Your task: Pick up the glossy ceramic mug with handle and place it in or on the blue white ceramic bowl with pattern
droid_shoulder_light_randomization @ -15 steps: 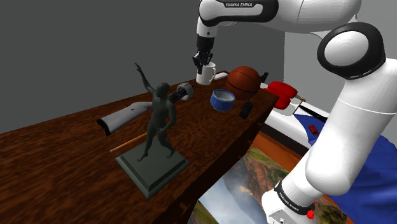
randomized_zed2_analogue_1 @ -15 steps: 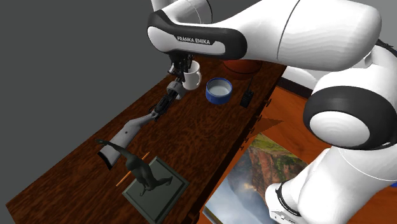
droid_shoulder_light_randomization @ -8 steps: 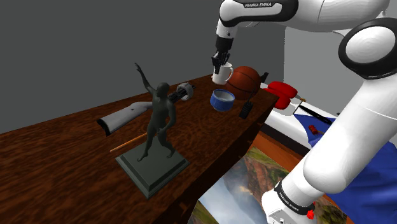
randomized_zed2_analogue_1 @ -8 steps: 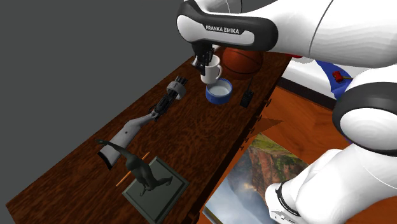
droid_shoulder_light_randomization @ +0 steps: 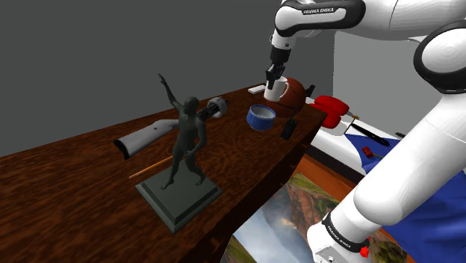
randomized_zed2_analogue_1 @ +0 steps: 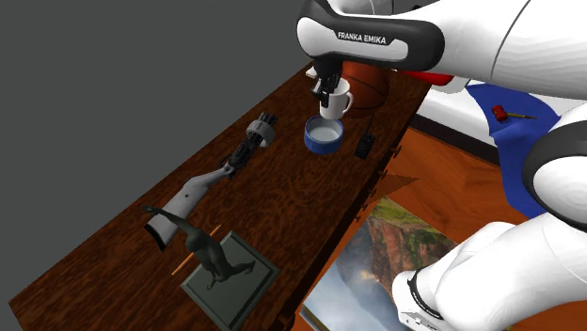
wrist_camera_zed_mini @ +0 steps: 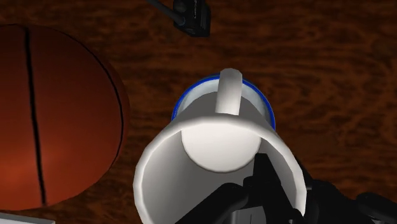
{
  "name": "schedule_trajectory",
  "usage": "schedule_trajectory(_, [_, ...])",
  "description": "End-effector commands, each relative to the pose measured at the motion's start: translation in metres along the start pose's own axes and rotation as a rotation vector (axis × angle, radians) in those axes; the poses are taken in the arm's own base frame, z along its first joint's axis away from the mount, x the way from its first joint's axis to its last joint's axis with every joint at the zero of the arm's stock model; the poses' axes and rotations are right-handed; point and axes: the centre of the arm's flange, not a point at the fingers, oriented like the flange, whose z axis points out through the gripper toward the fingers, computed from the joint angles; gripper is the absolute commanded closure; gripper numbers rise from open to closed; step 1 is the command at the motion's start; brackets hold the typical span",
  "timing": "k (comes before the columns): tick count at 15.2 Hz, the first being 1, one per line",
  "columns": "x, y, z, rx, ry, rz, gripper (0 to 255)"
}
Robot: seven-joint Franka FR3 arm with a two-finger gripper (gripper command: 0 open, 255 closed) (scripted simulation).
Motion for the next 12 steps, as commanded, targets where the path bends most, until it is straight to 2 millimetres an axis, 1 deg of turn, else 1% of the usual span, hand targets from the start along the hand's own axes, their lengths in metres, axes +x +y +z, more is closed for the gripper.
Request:
schedule_trajectory(1, [0.000,0.001,0.009,0.000,0.000,-0.001,255])
schedule_trajectory(12, [0.004,-0.003,0.067,0.000,0.000,-0.001,255])
